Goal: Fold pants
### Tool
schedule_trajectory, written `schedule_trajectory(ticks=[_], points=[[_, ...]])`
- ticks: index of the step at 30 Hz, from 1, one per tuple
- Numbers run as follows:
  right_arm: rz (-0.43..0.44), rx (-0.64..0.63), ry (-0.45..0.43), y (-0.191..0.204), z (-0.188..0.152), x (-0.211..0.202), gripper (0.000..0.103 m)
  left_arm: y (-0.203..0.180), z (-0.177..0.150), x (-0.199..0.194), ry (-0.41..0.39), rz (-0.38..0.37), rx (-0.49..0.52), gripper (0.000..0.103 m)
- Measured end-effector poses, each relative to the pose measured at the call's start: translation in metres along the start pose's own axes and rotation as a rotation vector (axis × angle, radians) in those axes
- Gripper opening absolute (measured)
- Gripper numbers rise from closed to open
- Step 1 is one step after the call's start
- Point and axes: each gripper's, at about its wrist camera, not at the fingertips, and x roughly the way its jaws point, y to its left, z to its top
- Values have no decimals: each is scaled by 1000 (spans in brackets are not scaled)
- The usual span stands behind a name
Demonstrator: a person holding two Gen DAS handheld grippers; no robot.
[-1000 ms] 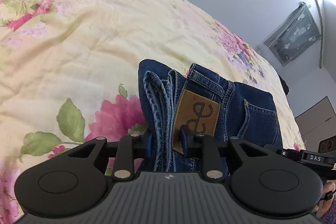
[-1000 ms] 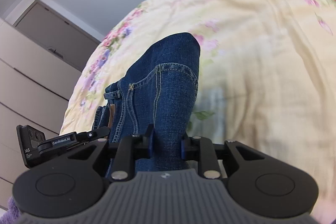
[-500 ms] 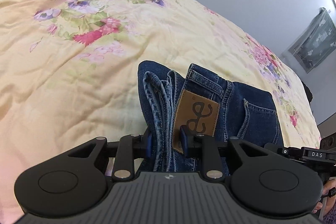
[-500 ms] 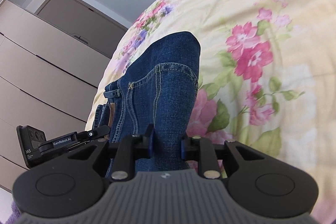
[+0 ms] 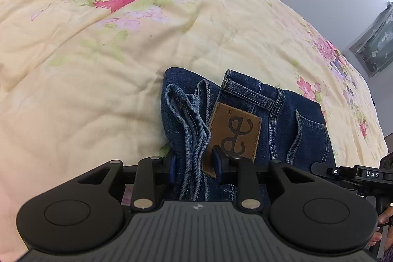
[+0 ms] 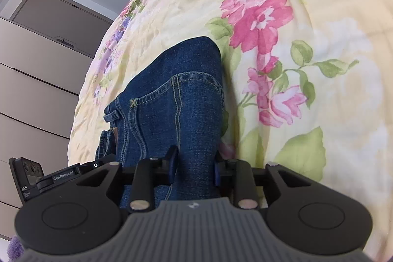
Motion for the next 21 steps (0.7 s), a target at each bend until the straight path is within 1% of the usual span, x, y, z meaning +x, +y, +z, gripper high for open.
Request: schedule_trajectory(ticks=[2, 3, 4, 7, 8, 10, 15, 17, 19, 21], points=[[-14, -8, 4, 3, 1, 0, 24, -6, 0, -3, -4, 25, 9, 36], [-30, -25, 4, 8, 1, -1, 26, -10, 1, -6, -8, 44, 17, 37], [-49, -51, 3, 12, 1, -2, 30, -14, 1, -9, -12, 63, 25, 40], [-129, -149, -3, 31, -2, -9, 38, -24, 0, -22, -14, 121, 65, 41], [-158, -188, -13, 38, -3, -12, 40, -28, 0, -28, -24, 135, 82, 41], [-192, -255, -40, 50, -8, -25, 49, -37, -2, -48, -69, 152, 120, 41], [-217, -407, -114, 81, -25, -72, 54, -66, -4, -102, -164, 180, 218, 43], [-220, -478, -148, 95, -36, -91, 57, -80, -7, -123, -196, 189, 262, 45], [-221, -553, -185, 109, -49, -112, 63, -94, -12, -148, -235, 192, 303, 46], [-218, -614, -210, 123, -64, -131, 65, -107, -16, -171, -269, 195, 328, 47]])
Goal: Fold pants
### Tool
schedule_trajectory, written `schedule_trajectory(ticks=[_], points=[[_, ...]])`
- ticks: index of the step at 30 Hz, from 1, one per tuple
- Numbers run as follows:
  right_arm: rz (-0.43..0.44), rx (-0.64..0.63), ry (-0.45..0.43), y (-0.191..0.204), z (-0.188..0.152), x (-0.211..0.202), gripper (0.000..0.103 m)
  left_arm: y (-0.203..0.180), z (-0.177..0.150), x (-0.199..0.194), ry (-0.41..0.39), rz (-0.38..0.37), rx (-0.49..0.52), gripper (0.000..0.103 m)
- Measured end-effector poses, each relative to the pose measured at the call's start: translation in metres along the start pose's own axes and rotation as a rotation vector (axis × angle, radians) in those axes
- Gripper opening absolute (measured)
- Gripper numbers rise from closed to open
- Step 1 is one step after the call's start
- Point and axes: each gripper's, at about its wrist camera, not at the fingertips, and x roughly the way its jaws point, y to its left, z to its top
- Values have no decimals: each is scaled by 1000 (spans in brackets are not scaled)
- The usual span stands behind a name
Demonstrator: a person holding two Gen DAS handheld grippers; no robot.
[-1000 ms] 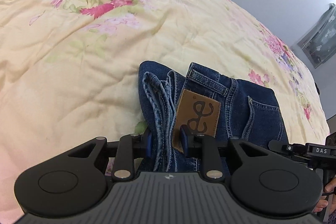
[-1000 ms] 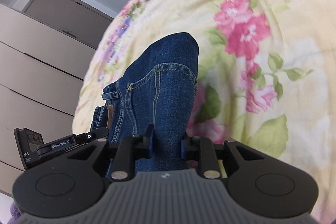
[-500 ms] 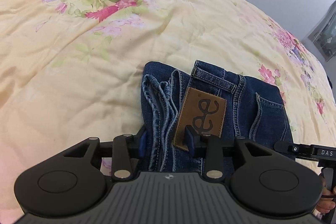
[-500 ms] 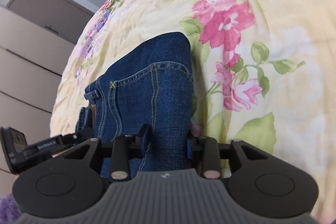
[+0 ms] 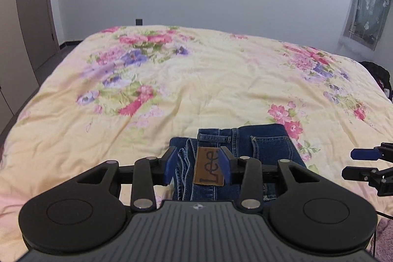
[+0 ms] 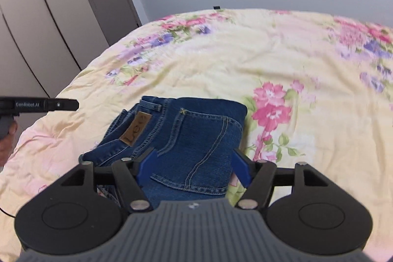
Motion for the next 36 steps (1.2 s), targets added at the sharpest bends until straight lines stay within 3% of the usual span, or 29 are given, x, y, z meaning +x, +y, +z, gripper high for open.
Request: schedule_trajectory(ticks=[3, 9, 12, 16, 19, 25, 29, 36], points=[[9, -41, -53, 16, -6, -35, 78, -11, 4, -40, -48, 22, 37, 48], [2, -81, -129, 48, -24, -96, 82, -32, 0, -110, -111, 81, 111, 58], [-2, -78, -134, 62, -38, -116, 82, -45, -12, -136, -130, 134, 164, 75], [-11, -73, -167, 78, -60, -136, 82, -68, -41, -155, -136, 182, 242, 78], [-29, -60, -190, 88, -77, -145, 82, -82, -66, -156, -137, 180, 243, 87], [-75, -7, -259, 94, -106, -154, 82, -91, -116, -145, -154, 109, 103, 87], [-91, 27, -236, 94, -119, -147, 82, -96, -133, -135, -143, 138, 47, 87], [-135, -34, -235, 104, -130, -129, 82, -105, -145, -112, -106, 184, 7, 87]])
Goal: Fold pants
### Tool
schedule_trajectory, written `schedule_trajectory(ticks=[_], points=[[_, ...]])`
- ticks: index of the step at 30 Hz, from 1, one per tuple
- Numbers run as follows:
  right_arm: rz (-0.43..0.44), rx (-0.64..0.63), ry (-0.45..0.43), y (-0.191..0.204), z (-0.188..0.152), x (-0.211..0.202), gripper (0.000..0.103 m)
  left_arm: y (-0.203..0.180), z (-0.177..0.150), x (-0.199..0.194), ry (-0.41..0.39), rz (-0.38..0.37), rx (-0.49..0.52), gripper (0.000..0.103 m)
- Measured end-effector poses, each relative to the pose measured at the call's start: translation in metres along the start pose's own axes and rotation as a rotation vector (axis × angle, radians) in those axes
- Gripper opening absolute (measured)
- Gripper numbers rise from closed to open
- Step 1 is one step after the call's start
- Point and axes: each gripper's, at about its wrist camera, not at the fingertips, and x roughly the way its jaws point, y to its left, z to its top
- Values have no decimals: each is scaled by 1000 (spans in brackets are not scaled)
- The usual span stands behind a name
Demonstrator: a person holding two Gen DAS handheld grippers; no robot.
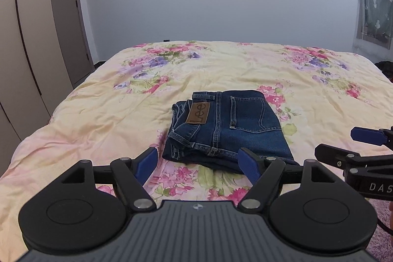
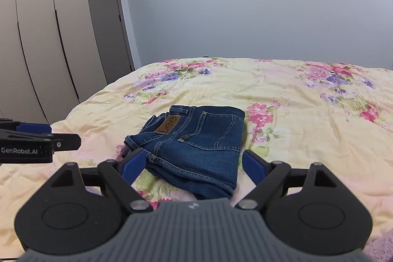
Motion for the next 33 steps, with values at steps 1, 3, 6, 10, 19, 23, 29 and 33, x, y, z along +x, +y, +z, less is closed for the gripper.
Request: schedule_trajectory(ticks=[1, 3, 6, 10, 19, 23, 29, 33], points=[[-6, -13, 15, 2, -2, 4, 82, -2, -2, 3, 9, 3, 3, 87], [-11, -22, 46, 2, -7, 11, 82, -7, -6, 10, 34, 15, 24, 87], [-23, -6, 85, -2, -13, 19, 82, -9, -11, 17, 65, 15, 28, 87], [-23, -8, 98, -4, -17, 22, 82, -11, -13, 21, 88, 6, 12, 87], [-26, 4, 82, -10, -16, 17, 82, -21, -13, 19, 92, 16, 39, 87], [-26, 11, 83, -12, -16, 15, 82, -23, -13, 17, 88, 18, 48, 87], [-27, 12, 75, -13, -16, 13, 82, -23, -13, 16, 87, 20, 51, 88], [-24, 15, 71, -11, -15, 12, 82, -22, -12, 16, 84, 23, 51, 88]])
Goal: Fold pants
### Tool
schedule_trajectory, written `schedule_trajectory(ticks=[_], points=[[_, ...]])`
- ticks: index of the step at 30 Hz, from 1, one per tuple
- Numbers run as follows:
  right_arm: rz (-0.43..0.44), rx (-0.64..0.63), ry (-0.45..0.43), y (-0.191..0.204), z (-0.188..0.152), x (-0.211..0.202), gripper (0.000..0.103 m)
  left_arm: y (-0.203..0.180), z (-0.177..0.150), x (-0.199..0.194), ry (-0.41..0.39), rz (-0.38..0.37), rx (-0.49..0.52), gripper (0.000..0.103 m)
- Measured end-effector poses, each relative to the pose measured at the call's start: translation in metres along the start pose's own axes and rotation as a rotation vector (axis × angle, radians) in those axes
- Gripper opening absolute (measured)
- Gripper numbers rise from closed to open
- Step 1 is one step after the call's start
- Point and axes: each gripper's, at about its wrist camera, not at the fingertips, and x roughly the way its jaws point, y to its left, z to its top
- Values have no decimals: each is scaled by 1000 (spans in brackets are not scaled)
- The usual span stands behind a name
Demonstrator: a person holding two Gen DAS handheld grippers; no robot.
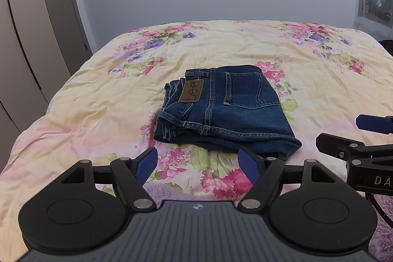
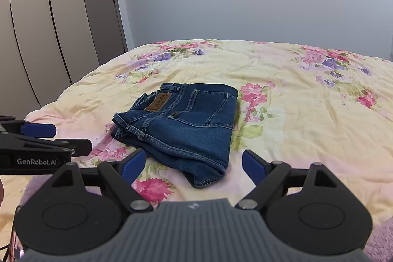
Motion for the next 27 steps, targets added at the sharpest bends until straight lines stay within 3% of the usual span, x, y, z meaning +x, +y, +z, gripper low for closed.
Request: schedule_trajectory(ticks=[27], points=[[0, -2, -3, 2, -2, -3, 82, -1, -1, -2, 2, 8, 11, 88]])
